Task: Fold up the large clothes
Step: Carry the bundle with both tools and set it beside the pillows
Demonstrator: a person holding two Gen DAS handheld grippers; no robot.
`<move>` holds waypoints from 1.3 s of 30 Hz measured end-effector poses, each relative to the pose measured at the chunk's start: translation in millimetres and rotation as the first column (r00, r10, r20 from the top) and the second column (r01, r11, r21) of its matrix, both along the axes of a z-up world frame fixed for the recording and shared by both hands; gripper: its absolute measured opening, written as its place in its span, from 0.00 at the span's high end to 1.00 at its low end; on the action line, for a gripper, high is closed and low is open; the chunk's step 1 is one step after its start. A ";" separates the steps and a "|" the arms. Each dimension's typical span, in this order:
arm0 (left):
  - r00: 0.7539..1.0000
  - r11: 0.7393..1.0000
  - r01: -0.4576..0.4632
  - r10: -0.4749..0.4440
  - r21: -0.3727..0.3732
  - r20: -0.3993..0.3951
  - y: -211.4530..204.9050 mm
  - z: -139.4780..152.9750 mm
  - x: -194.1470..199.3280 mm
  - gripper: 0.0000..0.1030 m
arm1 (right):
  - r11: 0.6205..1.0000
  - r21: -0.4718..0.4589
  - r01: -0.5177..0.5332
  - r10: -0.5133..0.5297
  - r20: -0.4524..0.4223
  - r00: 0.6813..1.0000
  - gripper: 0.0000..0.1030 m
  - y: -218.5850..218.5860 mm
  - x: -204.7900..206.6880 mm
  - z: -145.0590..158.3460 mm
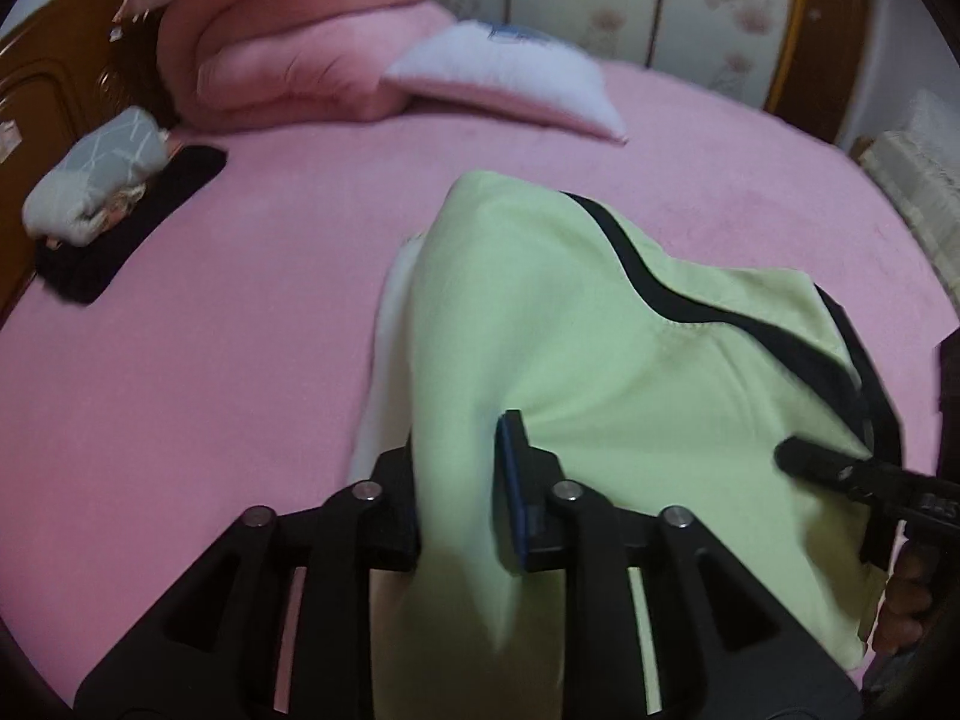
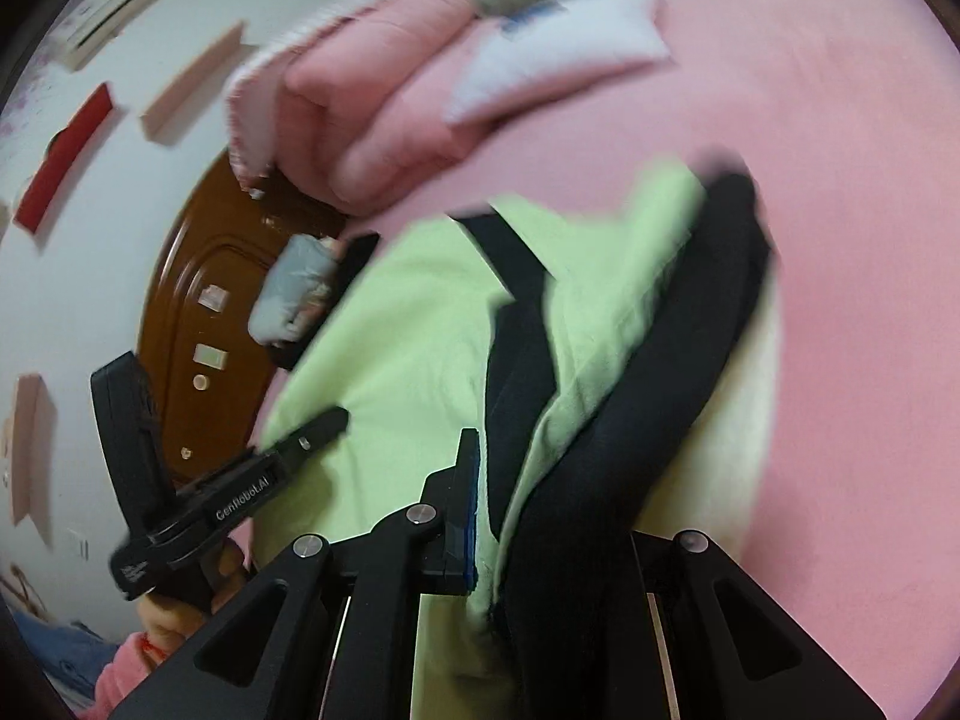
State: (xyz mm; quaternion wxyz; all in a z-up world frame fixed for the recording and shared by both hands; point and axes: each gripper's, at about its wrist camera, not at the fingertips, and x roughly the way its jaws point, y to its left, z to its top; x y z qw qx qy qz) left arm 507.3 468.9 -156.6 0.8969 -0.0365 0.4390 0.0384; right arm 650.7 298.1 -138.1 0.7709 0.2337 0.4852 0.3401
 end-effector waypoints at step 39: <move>0.831 0.829 -0.556 0.555 -0.062 -0.034 -292.1 30.1 -373.1 0.43 | 0.829 -0.559 0.002 -0.073 -0.103 0.992 0.00 -392.2 -346.6 -35.5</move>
